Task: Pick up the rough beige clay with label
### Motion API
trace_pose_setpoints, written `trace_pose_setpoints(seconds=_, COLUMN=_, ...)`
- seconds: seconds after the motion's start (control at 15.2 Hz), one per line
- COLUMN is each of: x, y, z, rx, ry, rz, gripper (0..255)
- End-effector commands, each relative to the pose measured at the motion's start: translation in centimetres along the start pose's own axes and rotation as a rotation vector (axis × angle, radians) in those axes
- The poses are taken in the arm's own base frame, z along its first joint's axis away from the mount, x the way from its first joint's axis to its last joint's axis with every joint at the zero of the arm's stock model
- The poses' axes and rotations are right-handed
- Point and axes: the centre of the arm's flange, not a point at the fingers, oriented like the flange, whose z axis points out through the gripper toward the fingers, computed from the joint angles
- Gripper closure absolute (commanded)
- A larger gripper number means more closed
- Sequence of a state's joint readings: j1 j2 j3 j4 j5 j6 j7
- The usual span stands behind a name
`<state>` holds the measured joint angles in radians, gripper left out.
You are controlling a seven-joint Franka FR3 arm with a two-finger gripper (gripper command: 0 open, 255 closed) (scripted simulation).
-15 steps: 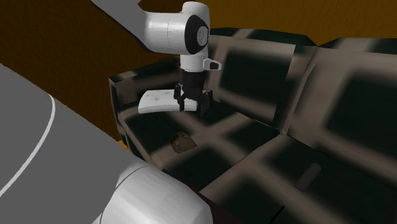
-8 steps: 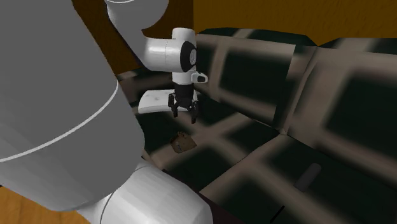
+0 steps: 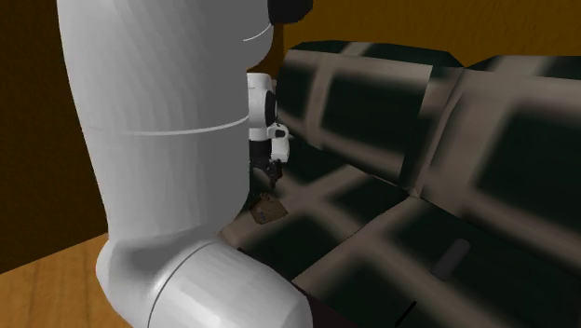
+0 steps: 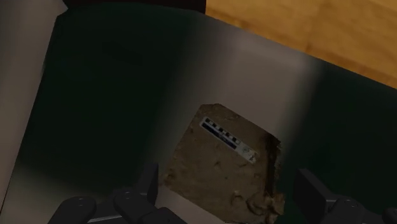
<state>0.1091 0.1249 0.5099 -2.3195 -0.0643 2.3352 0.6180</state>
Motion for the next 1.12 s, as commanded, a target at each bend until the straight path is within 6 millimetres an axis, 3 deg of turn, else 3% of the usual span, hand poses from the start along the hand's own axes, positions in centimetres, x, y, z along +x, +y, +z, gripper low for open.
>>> trace_pose_setpoints(seconds=0.0, x=0.8, y=-1.8, z=1.7, rx=-0.006, ry=0.001, rz=0.005, gripper=0)
trace_pose_setpoints(seconds=0.4, x=3.8, y=-7.1, z=7.0, rx=-0.022, ry=0.001, rz=0.015, gripper=0)
trace_pose_setpoints(seconds=0.86, x=4.1, y=-7.2, z=10.7, rx=-0.022, ry=0.001, rz=0.015, gripper=0)
trace_pose_setpoints(seconds=1.06, x=4.1, y=-7.2, z=11.0, rx=-0.022, ry=0.001, rz=0.015, gripper=0)
